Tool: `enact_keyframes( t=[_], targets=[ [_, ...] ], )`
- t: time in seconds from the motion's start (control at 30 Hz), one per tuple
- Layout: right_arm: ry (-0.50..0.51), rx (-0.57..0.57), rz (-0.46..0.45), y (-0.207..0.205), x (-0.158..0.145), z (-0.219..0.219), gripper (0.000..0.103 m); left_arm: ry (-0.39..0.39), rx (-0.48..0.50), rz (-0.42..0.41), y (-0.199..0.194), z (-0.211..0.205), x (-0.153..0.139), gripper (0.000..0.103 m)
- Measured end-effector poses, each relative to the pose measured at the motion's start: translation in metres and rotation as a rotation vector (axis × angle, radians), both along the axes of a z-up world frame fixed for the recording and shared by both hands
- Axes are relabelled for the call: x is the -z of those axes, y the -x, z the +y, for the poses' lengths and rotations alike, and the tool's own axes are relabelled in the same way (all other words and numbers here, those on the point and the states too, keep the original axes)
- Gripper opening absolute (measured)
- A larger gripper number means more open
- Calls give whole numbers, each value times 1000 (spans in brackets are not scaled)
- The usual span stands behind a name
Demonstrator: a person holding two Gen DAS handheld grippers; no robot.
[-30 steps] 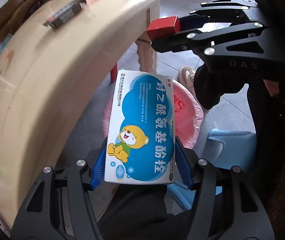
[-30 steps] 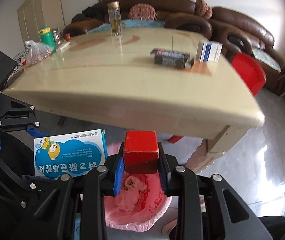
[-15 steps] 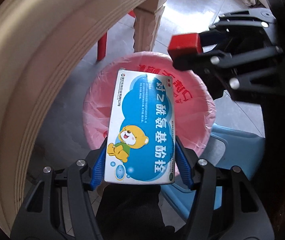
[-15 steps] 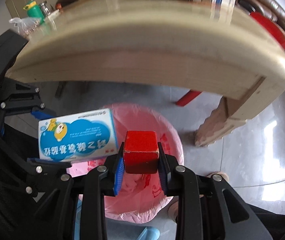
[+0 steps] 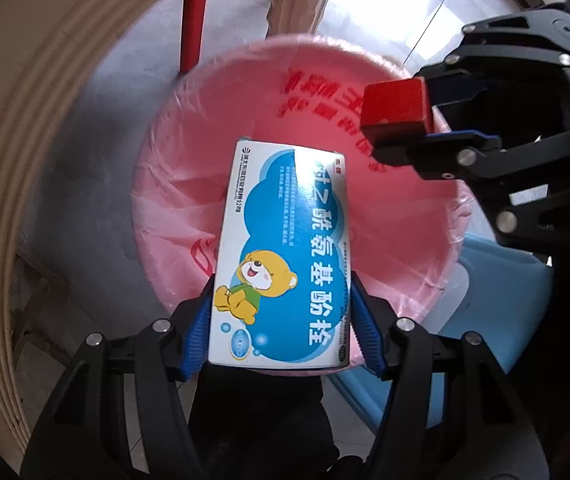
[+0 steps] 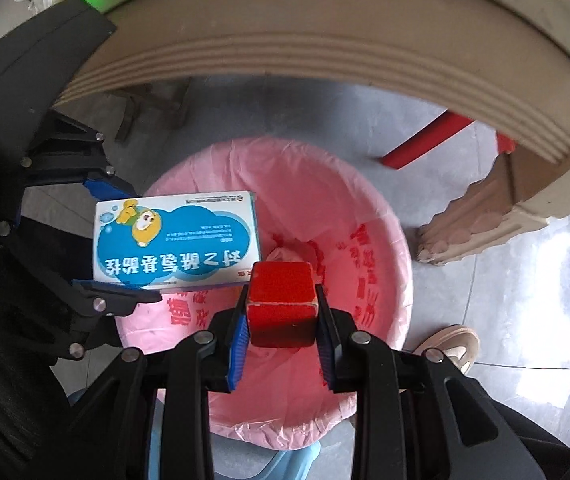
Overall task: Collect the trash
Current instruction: 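Carry the medicine box and red cube down over the pink bin, then open the left tool over the bin while the right tool releases the cube, then raise both tools toward the black box and small white box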
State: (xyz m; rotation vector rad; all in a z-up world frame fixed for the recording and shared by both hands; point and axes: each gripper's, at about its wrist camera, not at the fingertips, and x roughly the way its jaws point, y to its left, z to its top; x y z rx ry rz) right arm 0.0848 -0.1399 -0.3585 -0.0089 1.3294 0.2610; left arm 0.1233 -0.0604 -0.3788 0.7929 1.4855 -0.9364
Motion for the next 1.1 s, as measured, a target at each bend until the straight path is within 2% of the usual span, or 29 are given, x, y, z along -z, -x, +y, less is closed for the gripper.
enact_keyframes(
  t=[0.07,0.13,0.17,0.2,0.27,0.6,0.73,0.87,0.97,1.03,1.1],
  targets=[
    [-12,-13,20,-1,2,2,31,-20,4,-6,-1,-2,5,60],
    [-26,-28,37,-1,5,5,49,-41,9,-5,-2,-3,9,61],
    [-22,-31,30,-1,4,6,67,-45,11,-8,-2,-4,9,63],
    [-10,-35,5,1,1,7,75,-57,15,-10,-2,-5,9,66],
    [8,-49,-21,2,-3,8,75,-62,7,-4,-4,-6,8,77],
    [-27,24,-11,-5,-9,-10,76,-53,-20,-27,-8,2,-7,83],
    [-67,50,-2,-6,-14,-16,76,-33,-61,-66,-9,7,-29,83],
    [-133,78,-25,-3,-42,-24,76,23,-93,-138,-2,7,-69,83],
    [-192,109,-87,-2,-83,-35,76,92,-133,-207,6,14,-121,83],
    [-220,121,-143,0,-115,-46,76,93,-131,-279,8,17,-153,83],
    [-229,144,-198,0,-148,-61,86,81,-131,-338,3,19,-186,86]
  ],
)
